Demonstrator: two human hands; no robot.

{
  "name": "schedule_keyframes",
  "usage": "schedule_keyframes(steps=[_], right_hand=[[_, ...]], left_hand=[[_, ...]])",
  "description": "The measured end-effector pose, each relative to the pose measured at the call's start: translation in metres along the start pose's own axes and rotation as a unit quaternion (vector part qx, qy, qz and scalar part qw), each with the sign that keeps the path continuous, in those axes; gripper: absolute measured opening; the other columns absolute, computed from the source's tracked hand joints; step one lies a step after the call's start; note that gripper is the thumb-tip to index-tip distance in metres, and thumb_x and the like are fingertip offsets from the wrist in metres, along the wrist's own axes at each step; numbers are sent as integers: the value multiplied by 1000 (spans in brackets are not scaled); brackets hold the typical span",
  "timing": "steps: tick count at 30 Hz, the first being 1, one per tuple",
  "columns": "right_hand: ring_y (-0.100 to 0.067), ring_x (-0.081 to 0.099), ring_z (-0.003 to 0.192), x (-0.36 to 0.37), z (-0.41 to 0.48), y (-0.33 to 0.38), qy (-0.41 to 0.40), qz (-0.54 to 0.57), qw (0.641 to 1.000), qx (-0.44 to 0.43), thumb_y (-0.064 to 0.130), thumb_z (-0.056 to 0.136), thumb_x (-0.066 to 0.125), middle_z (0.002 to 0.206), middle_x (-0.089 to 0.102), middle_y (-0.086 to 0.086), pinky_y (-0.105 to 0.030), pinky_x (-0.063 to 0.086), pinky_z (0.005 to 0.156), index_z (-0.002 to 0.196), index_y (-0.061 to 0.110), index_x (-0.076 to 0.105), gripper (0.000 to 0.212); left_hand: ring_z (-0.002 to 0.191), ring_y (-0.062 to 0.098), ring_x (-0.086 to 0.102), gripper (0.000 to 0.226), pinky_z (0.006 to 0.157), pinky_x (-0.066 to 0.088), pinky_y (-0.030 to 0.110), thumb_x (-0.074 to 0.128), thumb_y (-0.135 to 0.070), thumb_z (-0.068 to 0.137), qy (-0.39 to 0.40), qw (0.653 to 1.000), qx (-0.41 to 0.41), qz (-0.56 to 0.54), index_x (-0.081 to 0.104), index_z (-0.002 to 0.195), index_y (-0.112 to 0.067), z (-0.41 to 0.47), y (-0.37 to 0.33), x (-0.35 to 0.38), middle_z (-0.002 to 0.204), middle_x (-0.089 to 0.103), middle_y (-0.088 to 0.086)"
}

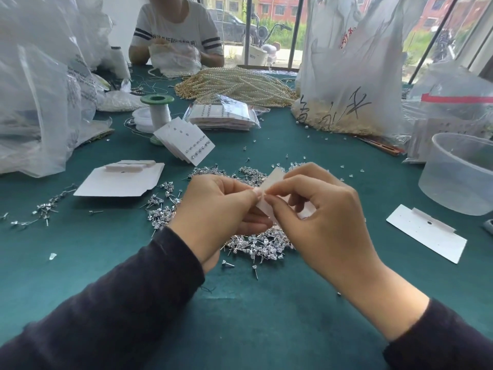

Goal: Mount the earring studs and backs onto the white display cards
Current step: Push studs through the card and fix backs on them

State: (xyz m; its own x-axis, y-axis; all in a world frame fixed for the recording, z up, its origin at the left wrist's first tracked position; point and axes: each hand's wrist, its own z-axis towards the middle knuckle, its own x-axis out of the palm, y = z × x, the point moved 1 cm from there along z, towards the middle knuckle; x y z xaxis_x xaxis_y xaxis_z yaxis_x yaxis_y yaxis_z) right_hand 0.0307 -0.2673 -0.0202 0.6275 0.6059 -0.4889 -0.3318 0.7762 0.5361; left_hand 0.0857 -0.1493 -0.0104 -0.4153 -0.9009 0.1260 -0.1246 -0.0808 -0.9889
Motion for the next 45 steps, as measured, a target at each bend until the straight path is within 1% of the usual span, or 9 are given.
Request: schedule_keyframes(steps=[5,12,19,25,32,34,38,43,45], right_hand=[[-5,48,57,4,-1,0,-13,12,1000,0,3,73,71,72,56,6,-8,37,58,70,15,67,13],[5,46,63,8,-4,-1,-4,4,1000,6,3,73,67,74,53,8,-6,35,62,68,12,65,11],[4,48,62,8,-3,0,-5,14,1000,0,5,74,66,73,54,8,-7,35,59,68,13,64,10],[-4,48,59,4,-2,0,-2,24,1000,15,1,73,69,72,58,6,-14,38,55,67,14,67,15],[-13,51,58,0,-2,0,-11,16,999,37,8,72,66,71,60,-1,-22,43,55,69,12,67,5],[-13,50,57,0,-3,1,-7,10,999,29,11,71,64,71,59,0,-20,43,55,67,11,66,4],[-8,48,57,4,-3,3,-10,-3,1000,21,11,71,64,71,56,5,-9,36,56,66,13,63,6],[2,46,60,9,-6,3,-1,-17,1000,16,9,74,61,72,53,8,-6,34,59,68,14,62,7],[-1,46,60,7,-5,2,-15,-23,1000,10,6,75,61,74,53,6,-6,35,60,70,13,62,8]], left_hand=[[39,17,61,24,40,51,20,55,3,85,-8,1000,-14,-17,57,61,-1,0,2,0,45,63,10],[39,17,61,25,40,50,20,56,5,83,-6,1000,-10,-23,57,60,-1,0,5,0,44,62,10],[38,16,59,27,40,49,19,54,6,84,15,999,4,-40,57,58,-1,-2,1,-1,45,61,9],[41,16,61,25,40,49,18,54,4,84,37,999,5,-33,58,61,-1,-3,0,-2,48,63,11],[38,15,60,21,39,48,18,55,3,85,16,1000,2,-23,58,64,-1,0,0,0,45,62,8],[38,14,59,23,39,48,18,55,4,84,8,1000,7,-8,58,62,-3,0,1,1,44,62,6],[37,13,59,24,40,48,18,55,5,83,-6,1000,12,20,59,61,-3,0,3,1,43,61,5],[37,15,58,23,40,49,19,53,7,83,-4,999,10,31,58,62,-1,0,4,-1,45,60,8],[39,15,60,23,41,50,19,54,3,85,22,999,8,23,59,62,-2,1,-2,-2,48,63,9]])
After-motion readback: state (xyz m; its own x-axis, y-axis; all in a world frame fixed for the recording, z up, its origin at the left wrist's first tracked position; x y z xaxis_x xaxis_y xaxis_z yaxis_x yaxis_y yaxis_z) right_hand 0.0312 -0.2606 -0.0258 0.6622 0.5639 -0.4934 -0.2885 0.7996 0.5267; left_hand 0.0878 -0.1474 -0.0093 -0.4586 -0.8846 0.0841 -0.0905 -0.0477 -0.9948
